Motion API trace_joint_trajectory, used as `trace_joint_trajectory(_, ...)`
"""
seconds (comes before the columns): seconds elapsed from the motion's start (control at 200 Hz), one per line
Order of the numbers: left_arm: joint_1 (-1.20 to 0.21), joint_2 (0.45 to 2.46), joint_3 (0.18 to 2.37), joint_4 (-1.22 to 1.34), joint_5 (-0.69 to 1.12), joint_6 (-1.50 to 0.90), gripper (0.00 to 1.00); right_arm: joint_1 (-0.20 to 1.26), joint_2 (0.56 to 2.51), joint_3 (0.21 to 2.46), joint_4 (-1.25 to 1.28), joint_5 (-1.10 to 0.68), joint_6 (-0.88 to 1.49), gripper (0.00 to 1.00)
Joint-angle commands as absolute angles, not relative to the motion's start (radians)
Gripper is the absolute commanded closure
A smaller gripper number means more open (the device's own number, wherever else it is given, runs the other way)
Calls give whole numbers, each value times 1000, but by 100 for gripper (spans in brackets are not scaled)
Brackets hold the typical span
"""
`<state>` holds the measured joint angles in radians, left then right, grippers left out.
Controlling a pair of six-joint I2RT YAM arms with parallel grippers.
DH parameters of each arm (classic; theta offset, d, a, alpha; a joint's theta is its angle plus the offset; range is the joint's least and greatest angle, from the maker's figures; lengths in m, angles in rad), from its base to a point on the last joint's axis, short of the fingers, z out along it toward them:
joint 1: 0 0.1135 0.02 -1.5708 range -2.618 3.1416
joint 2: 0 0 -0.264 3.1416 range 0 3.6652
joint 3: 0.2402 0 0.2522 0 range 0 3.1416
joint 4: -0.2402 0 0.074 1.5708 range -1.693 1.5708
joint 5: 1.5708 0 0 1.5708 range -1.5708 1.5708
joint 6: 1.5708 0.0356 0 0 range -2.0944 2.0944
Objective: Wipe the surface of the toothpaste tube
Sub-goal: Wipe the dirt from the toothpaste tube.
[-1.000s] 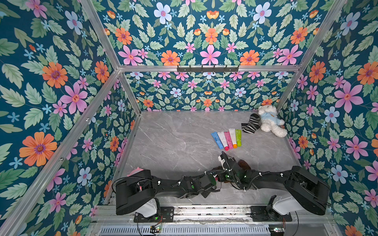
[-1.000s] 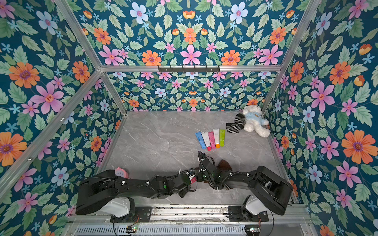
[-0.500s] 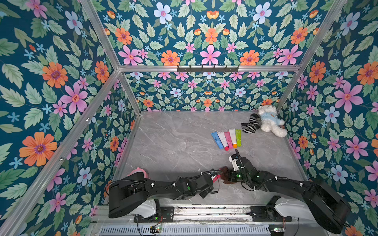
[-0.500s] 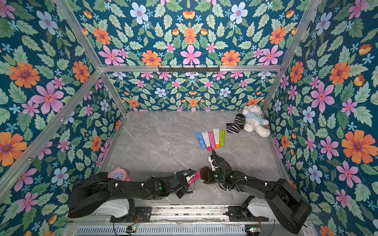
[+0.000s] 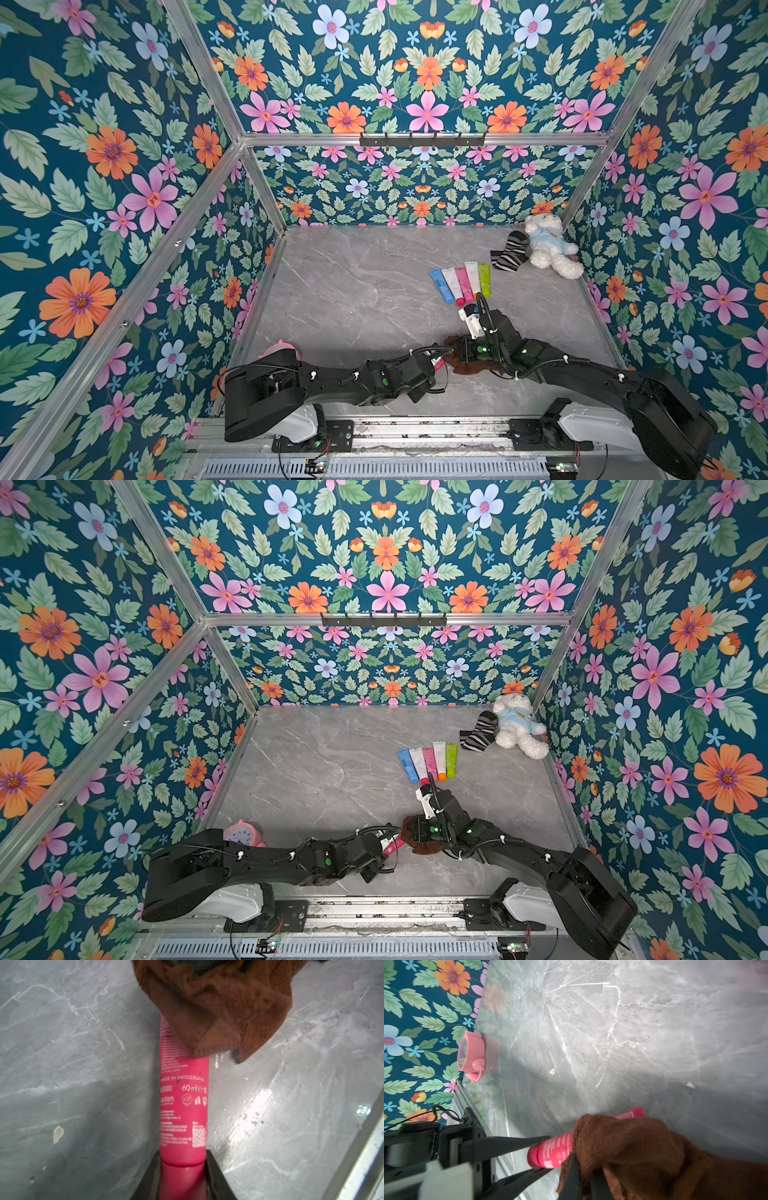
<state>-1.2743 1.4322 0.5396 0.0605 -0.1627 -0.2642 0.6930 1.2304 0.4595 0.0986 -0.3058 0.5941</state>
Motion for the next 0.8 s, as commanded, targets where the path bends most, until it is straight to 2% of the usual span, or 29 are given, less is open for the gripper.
trace_joint_trajectory(0.0, -1274, 1435, 546, 88, -167, -258, 100, 695, 1294, 466, 91, -306, 581, 100)
trace_joint_trajectory(0.2, -1274, 1431, 543, 89, -178, -264, 100, 787, 1356, 444, 152, -341, 620, 100)
trace_joint_trajectory(0.395, -1274, 1443, 549, 87, -173, -261, 100, 897, 1387, 429, 315, -402, 707, 100)
trace_joint_trajectory(0.585, -1275, 1421, 535, 94, -177, -263, 100, 881, 1450, 416, 339, -356, 715, 100)
trace_joint_trajectory(0.795, -1275, 1419, 534, 97, -173, -260, 100, 708, 1464, 374, 228, -244, 672, 100)
